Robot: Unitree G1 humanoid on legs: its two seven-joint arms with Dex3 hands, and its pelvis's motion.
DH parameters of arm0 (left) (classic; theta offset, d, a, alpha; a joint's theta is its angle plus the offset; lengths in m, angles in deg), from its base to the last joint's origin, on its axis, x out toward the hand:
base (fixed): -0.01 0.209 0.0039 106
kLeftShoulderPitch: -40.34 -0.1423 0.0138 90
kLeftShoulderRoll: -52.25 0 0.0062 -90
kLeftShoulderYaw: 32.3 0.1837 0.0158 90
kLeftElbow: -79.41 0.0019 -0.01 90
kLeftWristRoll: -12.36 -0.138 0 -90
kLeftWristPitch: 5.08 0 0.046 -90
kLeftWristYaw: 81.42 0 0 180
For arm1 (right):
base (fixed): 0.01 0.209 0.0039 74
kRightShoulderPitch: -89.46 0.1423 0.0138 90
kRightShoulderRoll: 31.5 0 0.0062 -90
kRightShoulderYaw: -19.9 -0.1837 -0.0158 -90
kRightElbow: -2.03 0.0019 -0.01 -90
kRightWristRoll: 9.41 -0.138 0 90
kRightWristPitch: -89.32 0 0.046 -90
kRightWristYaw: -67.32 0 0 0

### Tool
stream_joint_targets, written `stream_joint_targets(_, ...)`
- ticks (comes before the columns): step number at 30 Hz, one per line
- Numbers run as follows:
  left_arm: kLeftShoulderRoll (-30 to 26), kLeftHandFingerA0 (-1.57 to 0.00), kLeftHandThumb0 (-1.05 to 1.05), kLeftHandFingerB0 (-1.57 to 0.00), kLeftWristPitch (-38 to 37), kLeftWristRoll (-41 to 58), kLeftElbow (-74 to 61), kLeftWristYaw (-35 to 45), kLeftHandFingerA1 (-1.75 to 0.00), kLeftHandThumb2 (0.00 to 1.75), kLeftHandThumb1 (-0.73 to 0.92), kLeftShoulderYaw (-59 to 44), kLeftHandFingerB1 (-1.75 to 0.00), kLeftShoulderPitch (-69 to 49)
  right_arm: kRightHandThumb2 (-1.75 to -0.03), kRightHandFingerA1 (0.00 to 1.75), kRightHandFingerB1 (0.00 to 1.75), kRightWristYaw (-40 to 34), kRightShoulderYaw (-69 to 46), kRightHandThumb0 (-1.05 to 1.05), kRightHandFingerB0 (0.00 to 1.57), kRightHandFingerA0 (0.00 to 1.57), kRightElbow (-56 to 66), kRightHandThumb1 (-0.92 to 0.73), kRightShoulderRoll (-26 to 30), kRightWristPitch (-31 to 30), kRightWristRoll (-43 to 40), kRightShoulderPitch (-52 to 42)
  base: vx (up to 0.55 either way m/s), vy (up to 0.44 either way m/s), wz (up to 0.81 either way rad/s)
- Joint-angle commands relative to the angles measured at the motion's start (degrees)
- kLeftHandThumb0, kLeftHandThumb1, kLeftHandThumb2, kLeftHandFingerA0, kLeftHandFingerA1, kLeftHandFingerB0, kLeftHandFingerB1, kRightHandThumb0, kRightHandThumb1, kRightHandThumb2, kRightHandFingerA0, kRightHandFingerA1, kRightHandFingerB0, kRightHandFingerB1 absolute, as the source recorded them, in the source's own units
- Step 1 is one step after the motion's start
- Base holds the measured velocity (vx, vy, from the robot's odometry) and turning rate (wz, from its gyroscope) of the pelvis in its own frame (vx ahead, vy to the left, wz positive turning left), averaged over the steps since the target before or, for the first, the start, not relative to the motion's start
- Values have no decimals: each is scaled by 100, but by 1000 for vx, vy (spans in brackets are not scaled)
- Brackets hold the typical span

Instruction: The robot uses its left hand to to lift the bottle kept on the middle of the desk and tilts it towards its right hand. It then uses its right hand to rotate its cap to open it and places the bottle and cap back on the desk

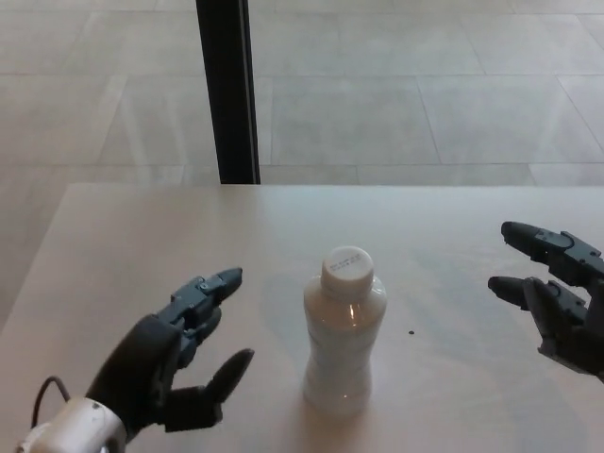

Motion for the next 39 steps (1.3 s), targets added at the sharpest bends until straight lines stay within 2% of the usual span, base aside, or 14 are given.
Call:
stream_joint_targets(1, -54, 0, -86, 0, 289, -559, 140, -84, 0, 62, 74, 283, 0, 92, -64, 65, 37, -215, -162, -76, 39, 42, 14, -79, -135, -239, -35, 37, 0, 0, 0)
stream_joint_targets(10, 256, 0, -88, 0, 479, -823, 282, -268, 0, 63, 73, 417, 0, 324, -64, 70, 37, -311, -198, -72, 42, 45, 111, -78, -297, -259, 27, -65, 0, 0, 0)
stream_joint_targets(11, 277, 0, -88, 0, 481, -842, 304, -263, 0, 62, 73, 417, 0, 345, -102, 71, 51, -326, -202, -72, 36, 45, 124, -63, -312, -274, 30, -81, 0, 0, 0)
stream_joint_targets(12, 295, 0, -88, 0, 478, -853, 313, -265, 0, 62, 73, 413, 0, 338, -102, 71, 51, -328, -200, -72, 36, 45, 127, -63, -323, -276, 41, -101, 0, 0, 0)
stream_joint_targets(17, 440, 0, -89, 0, 527, -961, 344, -384, 0, 61, 70, 383, 0, 476, -101, 72, 50, -368, -195, -72, 38, 47, 136, -61, -339, -260, 112, -168, 0, 0, 0)
stream_joint_targets(18, 497, 0, -89, 0, 546, -951, 355, -403, 0, 83, 56, 352, 0, 505, -63, 71, 35, -373, -197, -72, 45, 46, 127, -76, -354, -244, 112, -175, 0, 0, 0)
stream_joint_targets(19, 618, 0, -90, 0, 605, -857, 356, -435, 0, 60, 68, 266, 0, 527, -100, 72, 50, -381, -190, -73, 39, 46, 113, -62, -370, -218, 128, -179, 0, 0, 0)
stream_joint_targets(21, 774, 0, -98, 0, 563, -806, 387, -463, 0, 85, 53, 219, 0, 528, -100, 73, 51, -465, -168, -72, 41, 48, 87, -61, -435, -207, 184, -175, 0, 0, 0)
stream_joint_targets(26, 933, 0, -101, 0, 404, -857, 506, -432, 0, 60, 66, 167, 0, 439, -99, 74, 51, -504, -155, -73, 41, 49, 98, -60, -580, -254, 177, -164, 0, 0, 0)
stream_joint_targets(27, 963, 0, -99, 0, 364, -944, 532, -450, 0, 60, 65, 283, 0, 368, -99, 74, 51, -534, -130, -72, 42, 50, 93, -60, -603, -232, 228, -164, 0, 0, 0)
stream_joint_targets(28, 956, 0, -99, 0, 372, -962, 532, -420, 0, 85, 52, 325, 0, 331, -99, 73, 51, -549, -129, -72, 40, 48, 94, -61, -606, -247, 246, -155, 0, 0, 0)
stream_joint_targets(36, 1024, 0, -99, 0, 93, -1034, 789, -385, 0, 85, 55, 539, 0, 114, -99, 75, 51, -664, -231, -71, 40, 50, -58, -59, -677, -234, 219, 6, 0, 0, 0)
stream_joint_targets(37, 1070, 0, -99, 0, 110, -1043, 805, -409, 0, 85, 55, 553, 0, 144, -62, 77, 37, -700, -248, -71, 50, 51, -52, -72, -718, -246, 205, 15, 0, 0, 0)
stream_joint_targets(39, 1104, 0, -99, 0, 87, -1075, 827, -417, 0, 85, 55, 559, 0, 161, -62, 77, 37, -722, -270, -71, 50, 51, -52, -72, -754, -271, 199, 28, 0, 0, 0)
